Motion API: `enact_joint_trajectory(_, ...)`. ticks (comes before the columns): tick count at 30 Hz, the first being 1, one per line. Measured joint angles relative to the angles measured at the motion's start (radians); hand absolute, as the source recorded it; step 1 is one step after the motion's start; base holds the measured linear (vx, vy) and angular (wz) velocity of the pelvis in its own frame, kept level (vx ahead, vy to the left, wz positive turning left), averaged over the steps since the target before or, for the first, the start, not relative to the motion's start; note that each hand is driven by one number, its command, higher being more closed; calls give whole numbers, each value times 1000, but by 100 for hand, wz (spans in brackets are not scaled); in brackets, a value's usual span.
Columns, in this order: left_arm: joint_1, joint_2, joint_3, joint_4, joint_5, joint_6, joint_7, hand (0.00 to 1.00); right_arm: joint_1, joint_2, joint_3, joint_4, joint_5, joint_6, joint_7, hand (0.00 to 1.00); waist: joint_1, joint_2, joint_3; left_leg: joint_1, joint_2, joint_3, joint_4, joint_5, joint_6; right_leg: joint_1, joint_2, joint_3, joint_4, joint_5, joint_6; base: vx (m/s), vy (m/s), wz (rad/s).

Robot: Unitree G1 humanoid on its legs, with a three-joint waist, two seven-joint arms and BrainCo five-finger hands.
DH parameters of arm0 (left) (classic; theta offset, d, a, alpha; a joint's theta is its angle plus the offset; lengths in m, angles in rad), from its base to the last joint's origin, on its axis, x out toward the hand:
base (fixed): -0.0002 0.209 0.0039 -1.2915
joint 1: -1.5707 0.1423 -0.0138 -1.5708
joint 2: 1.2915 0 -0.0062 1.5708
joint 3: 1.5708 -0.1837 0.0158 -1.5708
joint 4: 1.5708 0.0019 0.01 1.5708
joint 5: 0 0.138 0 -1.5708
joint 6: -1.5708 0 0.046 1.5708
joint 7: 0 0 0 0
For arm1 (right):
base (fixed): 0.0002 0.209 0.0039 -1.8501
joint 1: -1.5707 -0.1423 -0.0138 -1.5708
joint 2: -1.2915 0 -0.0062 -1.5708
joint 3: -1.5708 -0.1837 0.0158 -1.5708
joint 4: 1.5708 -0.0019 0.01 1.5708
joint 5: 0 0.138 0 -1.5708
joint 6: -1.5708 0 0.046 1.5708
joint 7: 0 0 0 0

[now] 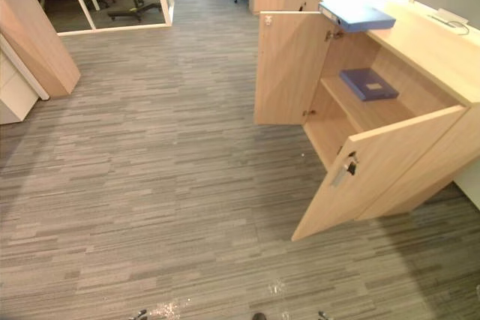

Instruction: Walk over to the cabinet, pick up the folder, carry it to the office cabinet, place the folder inside the office cabinet, then close the office cabinet door

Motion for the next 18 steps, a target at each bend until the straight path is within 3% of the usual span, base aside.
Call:
enact_joint_trajectory(10, 5, 7, -26, 1, -69, -11, -9, 0, -9, 1, 2, 0, -1, -5, 0, 0, 0, -10, 8, 1, 0, -15, -11, 14, 5, -3, 0, -19, -1, -5, 5, -38, -6, 5)
enact_joint_trajectory(18, 2, 11, -30, 0, -36, -19, -9, 0, -14, 3, 6, 2, -1, -6, 0, 0, -1, -17, 10, 7, 0, -12, -27, 16, 5, -1, 0, -19, 0, -2, 1, 4, 2, 0)
